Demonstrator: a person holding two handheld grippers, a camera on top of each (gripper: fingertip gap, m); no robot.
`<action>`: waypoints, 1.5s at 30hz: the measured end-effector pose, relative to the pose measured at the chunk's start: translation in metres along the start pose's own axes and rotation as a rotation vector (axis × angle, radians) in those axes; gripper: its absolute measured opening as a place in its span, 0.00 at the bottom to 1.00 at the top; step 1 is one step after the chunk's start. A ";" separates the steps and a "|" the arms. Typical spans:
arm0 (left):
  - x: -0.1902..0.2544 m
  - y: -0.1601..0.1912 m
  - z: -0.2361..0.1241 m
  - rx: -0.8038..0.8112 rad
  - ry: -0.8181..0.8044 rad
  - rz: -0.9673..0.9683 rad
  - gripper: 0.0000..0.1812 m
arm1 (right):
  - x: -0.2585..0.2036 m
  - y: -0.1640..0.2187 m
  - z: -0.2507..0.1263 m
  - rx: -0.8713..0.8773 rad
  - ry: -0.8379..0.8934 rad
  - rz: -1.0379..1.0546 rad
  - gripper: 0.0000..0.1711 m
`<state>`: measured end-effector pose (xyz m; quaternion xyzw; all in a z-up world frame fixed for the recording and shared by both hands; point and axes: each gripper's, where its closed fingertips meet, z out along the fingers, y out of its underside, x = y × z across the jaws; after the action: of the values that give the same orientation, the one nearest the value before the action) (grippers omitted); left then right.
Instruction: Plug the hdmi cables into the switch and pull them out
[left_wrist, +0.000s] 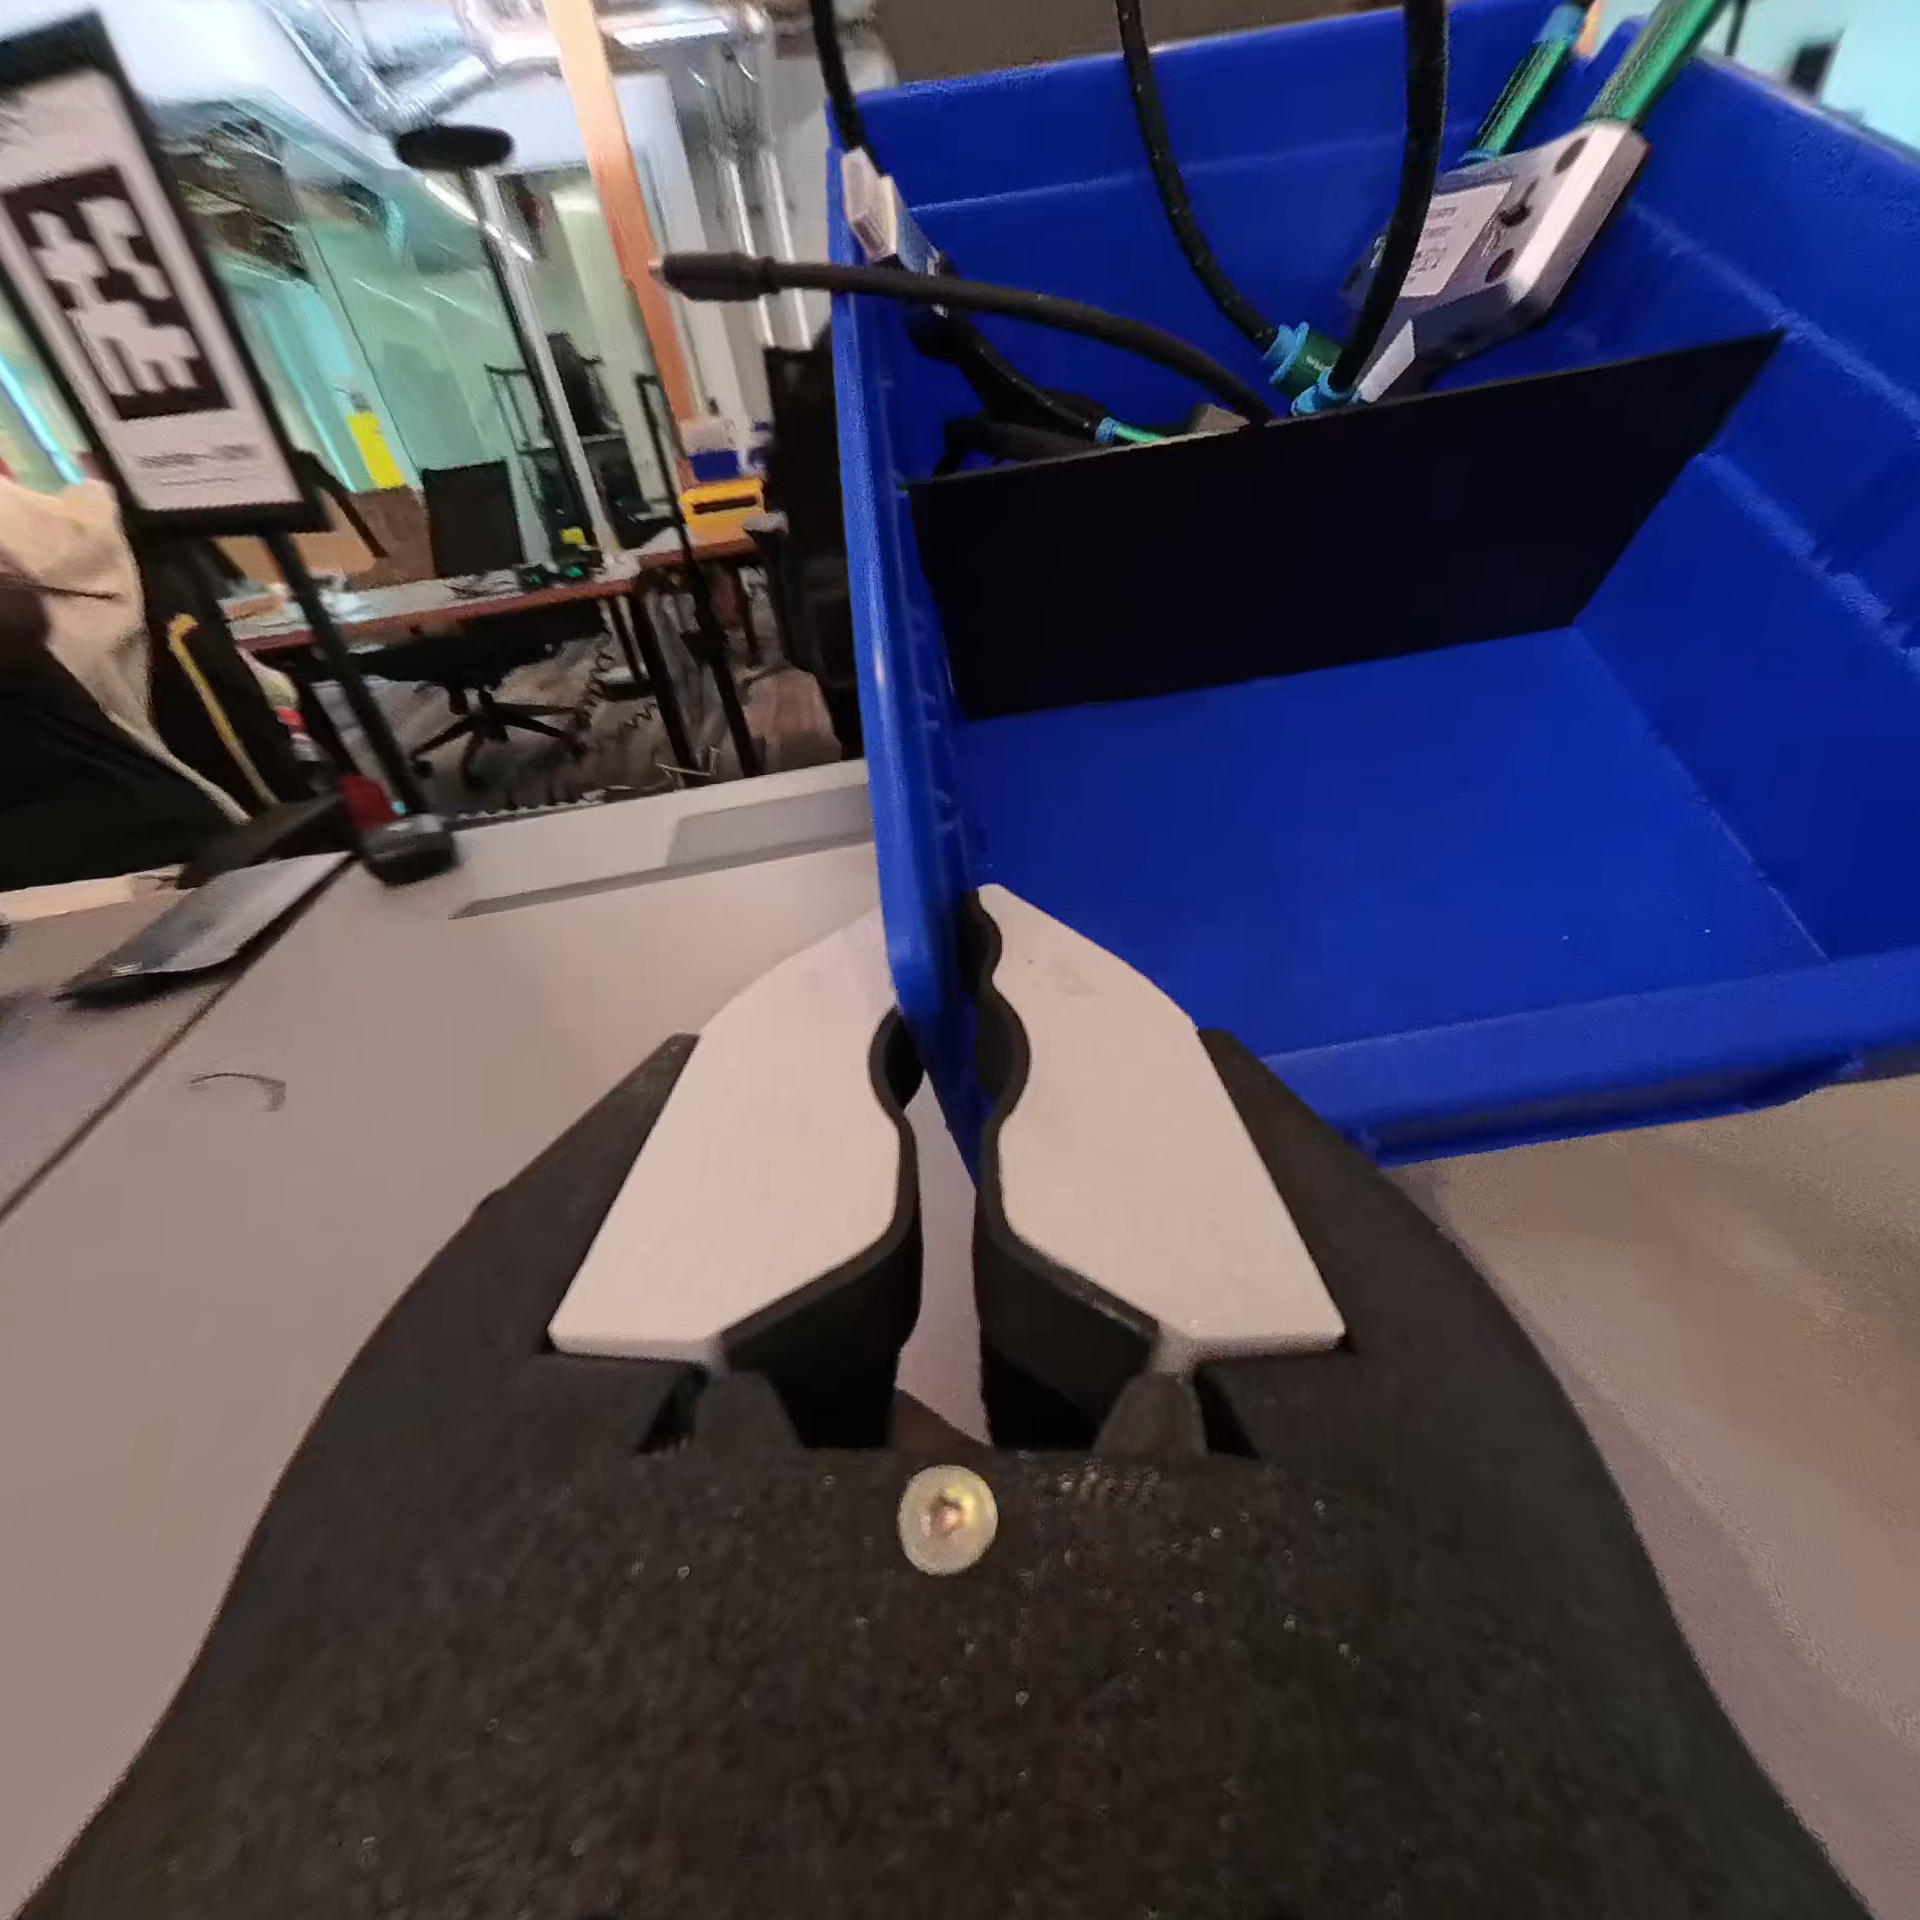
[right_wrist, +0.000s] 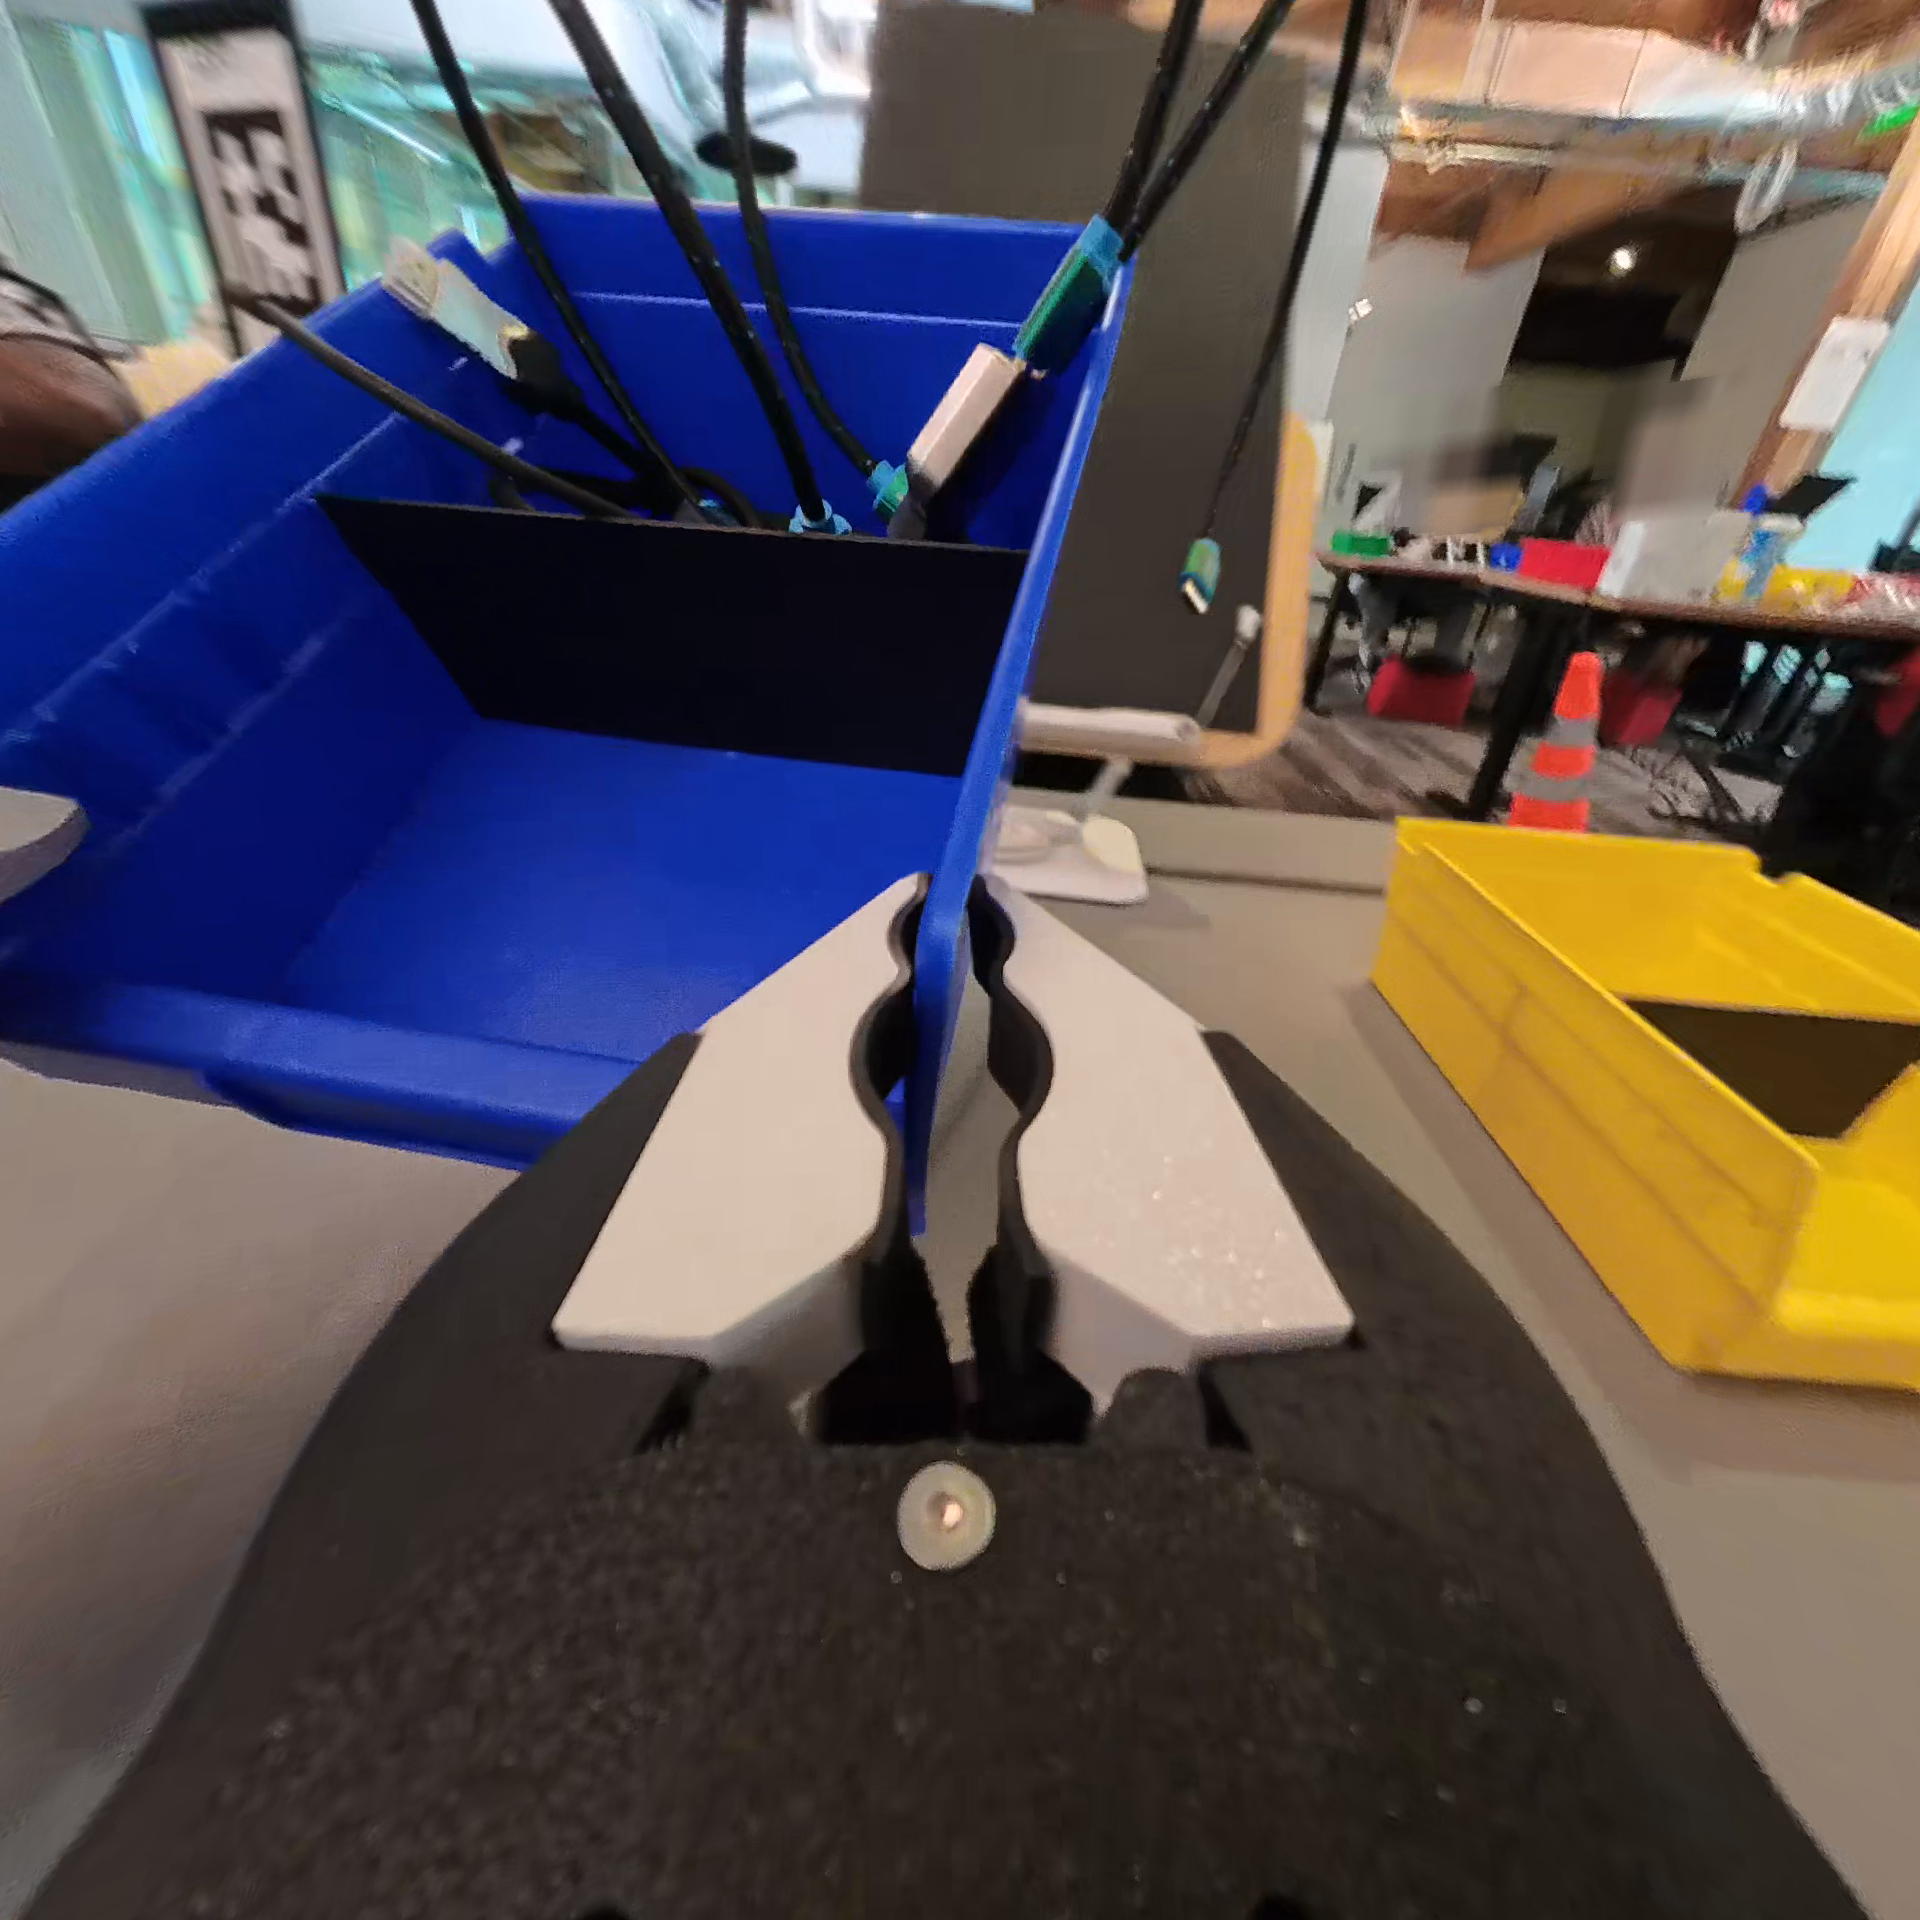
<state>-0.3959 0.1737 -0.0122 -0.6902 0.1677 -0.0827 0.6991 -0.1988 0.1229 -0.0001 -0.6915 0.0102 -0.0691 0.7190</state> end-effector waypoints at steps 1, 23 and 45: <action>-0.019 0.000 -0.006 0.011 -0.019 -0.010 0.02 | -0.019 -0.007 0.002 0.022 -0.028 -0.014 0.03; -0.166 0.138 0.018 -0.522 -0.191 -0.014 0.03 | -0.187 0.115 0.098 -0.397 -0.281 -0.055 0.04; -0.112 0.083 -0.017 -0.230 -0.157 -0.379 0.15 | 0.115 0.103 -0.020 -0.354 -0.544 0.190 0.16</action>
<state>-0.5158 0.1990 -0.0807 -0.7887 -0.0114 -0.1390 0.5988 -0.0779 0.0940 -0.0944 -0.7948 -0.1056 0.1882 0.5672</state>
